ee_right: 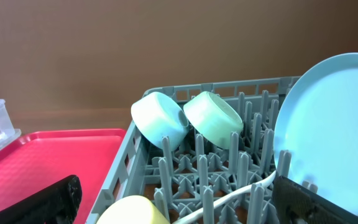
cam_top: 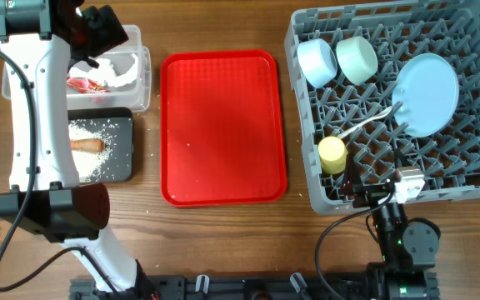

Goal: Sort waste into correct bins and load items into the dishwasher rack

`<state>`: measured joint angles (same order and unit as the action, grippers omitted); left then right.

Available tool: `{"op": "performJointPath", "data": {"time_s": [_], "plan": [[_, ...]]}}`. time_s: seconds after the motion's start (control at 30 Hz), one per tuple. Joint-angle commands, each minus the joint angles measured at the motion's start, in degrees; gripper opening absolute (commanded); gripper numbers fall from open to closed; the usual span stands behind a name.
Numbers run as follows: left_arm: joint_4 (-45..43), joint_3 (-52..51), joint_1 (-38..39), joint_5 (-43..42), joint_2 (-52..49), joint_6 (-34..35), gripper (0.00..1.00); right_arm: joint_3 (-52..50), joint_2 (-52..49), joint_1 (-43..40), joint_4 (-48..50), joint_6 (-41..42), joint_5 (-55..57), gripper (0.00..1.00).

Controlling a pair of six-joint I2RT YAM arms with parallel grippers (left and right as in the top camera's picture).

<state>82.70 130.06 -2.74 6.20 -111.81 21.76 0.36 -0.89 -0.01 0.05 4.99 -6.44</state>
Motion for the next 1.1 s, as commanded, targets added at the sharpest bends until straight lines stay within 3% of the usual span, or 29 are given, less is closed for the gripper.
{"op": "performJointPath", "data": {"time_s": [0.0, 0.67, 0.83, 0.93, 1.07], "plan": [[0.02, 0.02, -0.04, 0.74, -0.48, 0.39, 1.0, -0.07, 0.68, 0.39, 0.33, 1.18, 0.0, 1.0], [-0.24, 0.02, -0.07, 0.7, 1.14, 0.17, 1.0, -0.07, 0.68, 0.39, 0.33, 1.18, 0.0, 1.0], [-12.52, -6.1, 0.98, 0.5, 9.7, 1.22, 1.0, -0.07, 0.68, 0.39, 0.33, 1.16, 0.0, 1.0], [-22.99, -17.62, 1.14, 0.5, 18.91, 1.22, 1.0, -0.07, 0.68, 0.39, 0.33, 1.16, 0.0, 1.0], [-41.22, -43.65, 0.15, 0.48, 36.2, 1.22, 1.0, -0.07, 0.68, 0.39, 0.33, 1.18, 0.0, 1.0]]}}
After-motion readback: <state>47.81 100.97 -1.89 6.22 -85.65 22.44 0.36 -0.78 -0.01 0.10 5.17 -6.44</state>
